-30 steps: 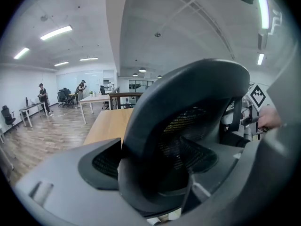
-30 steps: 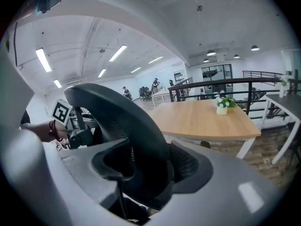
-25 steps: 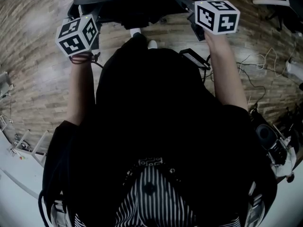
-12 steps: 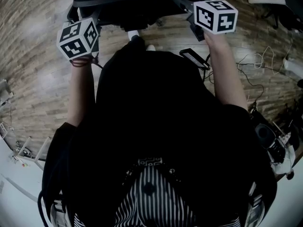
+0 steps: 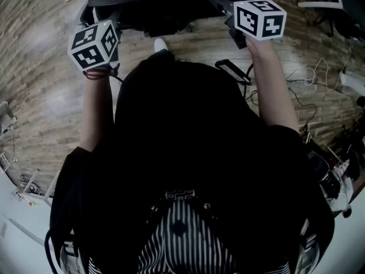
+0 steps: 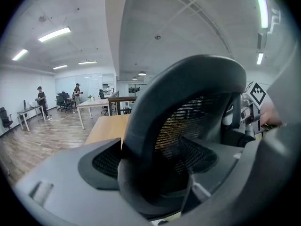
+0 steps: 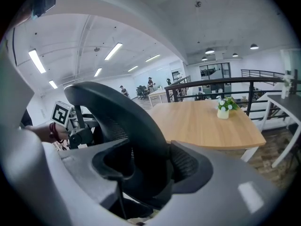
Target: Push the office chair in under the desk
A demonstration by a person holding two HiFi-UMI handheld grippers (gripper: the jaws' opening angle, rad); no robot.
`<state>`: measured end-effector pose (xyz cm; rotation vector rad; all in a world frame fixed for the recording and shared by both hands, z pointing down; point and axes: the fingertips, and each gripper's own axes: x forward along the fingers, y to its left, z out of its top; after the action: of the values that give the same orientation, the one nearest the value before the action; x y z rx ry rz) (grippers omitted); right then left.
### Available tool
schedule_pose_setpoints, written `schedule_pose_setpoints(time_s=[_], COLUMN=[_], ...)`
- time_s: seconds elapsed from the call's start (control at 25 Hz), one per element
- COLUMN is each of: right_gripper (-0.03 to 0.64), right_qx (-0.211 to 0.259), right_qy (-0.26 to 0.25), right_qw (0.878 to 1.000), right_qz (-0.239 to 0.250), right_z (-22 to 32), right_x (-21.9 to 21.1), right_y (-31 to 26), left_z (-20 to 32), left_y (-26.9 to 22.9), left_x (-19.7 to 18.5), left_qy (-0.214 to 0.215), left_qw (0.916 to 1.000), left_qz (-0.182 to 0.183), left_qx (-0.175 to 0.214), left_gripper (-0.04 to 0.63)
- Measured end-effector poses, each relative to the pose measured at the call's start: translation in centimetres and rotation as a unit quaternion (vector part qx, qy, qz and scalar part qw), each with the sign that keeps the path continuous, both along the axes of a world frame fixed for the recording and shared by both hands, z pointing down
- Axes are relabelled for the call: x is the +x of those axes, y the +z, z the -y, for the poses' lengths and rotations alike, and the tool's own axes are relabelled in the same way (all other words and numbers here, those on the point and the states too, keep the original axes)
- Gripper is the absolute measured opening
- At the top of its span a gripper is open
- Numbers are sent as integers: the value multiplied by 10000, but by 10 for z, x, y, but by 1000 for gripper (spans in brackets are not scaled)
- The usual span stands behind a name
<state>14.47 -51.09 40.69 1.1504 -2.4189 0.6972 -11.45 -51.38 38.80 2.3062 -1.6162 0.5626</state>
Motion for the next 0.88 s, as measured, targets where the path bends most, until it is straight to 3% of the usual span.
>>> schedule_pose_setpoints(time_s=[0.88], right_gripper=[261], right_qx=[-98], right_qy=[370], right_qw=[9992], right_qz=[-125], right_z=[109], right_x=[-13], right_y=[0], left_z=[119], left_y=[0], left_x=[-15], left_qy=[510], left_qw=[9986], left_qz=[-58], left_qx=[94], left_gripper=[397])
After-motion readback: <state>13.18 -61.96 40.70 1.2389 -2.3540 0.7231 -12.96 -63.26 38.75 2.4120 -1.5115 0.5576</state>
